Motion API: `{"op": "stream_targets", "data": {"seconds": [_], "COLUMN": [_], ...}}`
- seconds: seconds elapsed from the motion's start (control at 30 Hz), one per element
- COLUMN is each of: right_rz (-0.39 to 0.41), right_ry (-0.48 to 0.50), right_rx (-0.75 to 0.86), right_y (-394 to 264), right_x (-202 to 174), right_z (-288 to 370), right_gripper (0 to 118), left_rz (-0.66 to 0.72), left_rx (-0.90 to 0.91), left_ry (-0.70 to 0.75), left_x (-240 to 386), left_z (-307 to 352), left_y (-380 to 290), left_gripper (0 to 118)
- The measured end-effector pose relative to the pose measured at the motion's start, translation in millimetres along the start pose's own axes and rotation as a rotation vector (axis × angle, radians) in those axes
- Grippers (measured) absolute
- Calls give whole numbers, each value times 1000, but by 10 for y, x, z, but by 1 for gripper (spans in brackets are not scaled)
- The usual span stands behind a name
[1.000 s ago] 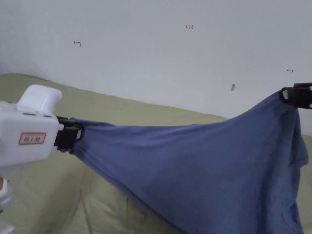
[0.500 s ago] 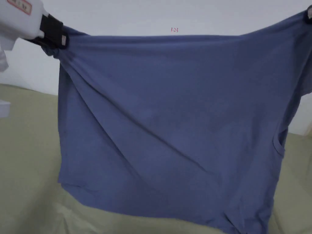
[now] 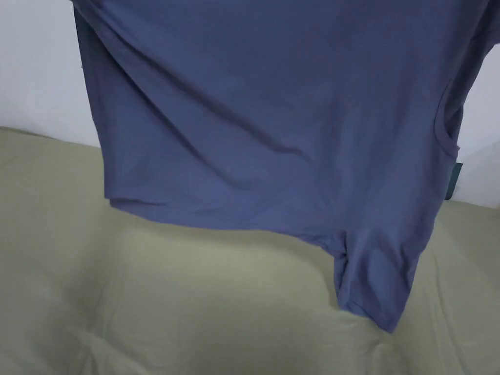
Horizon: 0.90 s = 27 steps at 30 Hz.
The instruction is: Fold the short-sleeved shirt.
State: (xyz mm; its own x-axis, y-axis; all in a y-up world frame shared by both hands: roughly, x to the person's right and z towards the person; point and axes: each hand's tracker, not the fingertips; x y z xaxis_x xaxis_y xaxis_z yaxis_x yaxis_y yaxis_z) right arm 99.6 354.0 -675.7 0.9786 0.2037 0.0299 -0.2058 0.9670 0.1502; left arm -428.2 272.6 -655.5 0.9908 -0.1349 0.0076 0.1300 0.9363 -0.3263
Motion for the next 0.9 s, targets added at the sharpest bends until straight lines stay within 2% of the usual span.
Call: {"op": "stream_targets", "data": {"seconds": [0.17, 0.27, 0.33, 0.53, 0.7, 0.9], "right_rz": [14, 50, 44, -15, 35, 44], "right_ry": [-11, -3, 6, 47, 95, 161], "right_rx": [42, 20, -5, -102, -168, -235], "right_y": [189, 161, 79, -412, -718, -988], "right_x": [-35, -74, -66, 47, 70, 115], "right_z": [30, 96, 156, 406, 673, 1019], "right_gripper": [2, 2, 2, 2, 2, 2], "left_rz": [-5, -18, -19, -31, -56, -46], "left_rx": [48, 45, 38, 23, -40, -83], "left_ry": [25, 45, 46, -10, -57, -89], "left_x": [-9, -11, -3, 48, 91, 70], "left_z": [55, 43, 47, 73, 91, 227], "left_y": [120, 128, 71, -370, -793, -1172], "left_gripper": [4, 4, 4, 4, 4, 4]}}
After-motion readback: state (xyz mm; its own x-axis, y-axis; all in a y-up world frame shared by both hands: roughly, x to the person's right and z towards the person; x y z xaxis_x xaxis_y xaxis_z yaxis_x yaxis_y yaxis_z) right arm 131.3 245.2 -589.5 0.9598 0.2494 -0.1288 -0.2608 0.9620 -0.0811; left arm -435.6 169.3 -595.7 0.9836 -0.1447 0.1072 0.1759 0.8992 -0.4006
